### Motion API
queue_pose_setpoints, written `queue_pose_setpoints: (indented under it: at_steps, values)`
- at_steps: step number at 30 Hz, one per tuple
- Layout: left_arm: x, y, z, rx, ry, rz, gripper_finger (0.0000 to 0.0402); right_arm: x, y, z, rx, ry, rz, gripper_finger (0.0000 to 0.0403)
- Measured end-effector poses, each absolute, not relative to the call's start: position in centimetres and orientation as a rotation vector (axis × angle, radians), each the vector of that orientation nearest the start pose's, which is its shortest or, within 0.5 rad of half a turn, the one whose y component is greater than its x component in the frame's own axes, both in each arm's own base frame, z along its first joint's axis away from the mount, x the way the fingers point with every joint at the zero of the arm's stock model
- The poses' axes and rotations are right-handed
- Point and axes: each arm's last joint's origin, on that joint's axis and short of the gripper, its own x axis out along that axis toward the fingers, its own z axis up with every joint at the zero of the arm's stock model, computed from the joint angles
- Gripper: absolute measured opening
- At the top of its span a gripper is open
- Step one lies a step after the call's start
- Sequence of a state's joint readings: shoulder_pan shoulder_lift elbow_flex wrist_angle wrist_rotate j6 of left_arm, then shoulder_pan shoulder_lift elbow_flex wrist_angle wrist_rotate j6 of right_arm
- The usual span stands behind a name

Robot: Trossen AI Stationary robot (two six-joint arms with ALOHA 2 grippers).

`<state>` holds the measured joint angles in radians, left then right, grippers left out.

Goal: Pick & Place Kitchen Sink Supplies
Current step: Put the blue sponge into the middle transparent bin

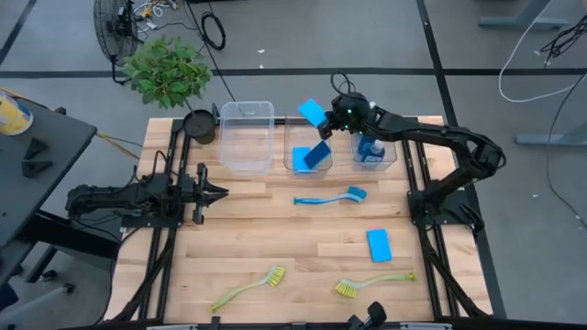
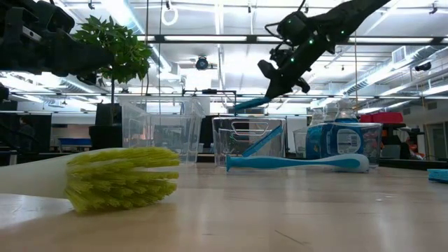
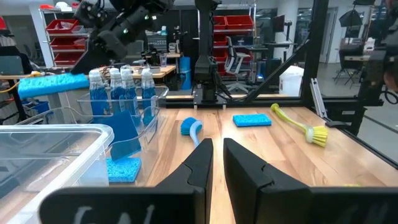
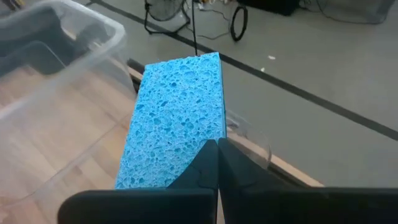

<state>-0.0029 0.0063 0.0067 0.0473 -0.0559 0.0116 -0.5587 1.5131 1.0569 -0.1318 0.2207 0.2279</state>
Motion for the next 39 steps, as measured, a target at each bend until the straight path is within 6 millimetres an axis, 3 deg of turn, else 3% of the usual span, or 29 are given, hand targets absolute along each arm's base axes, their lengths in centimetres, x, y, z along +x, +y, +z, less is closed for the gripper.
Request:
queue_pose_setpoints:
  at_steps: [13, 27, 39]
  values:
    - [9.7, 0.1, 17.0, 0.01, -0.048, 0.053, 0.0044, 28.9, -18.7, 23.3, 0.337, 0.582, -0.785, 0.0008]
    - [9.7, 0.1, 17.0, 0.01, -0.048, 0.053, 0.0044, 29.1, -18.7, 23.2, 0.341, 0.574, -0.77, 0.0065]
    - [9.8, 0.1, 17.0, 0.01, -0.048, 0.053, 0.0044, 29.4, -17.6, 23.9, 0.374, 0.558, -0.62, 0.008]
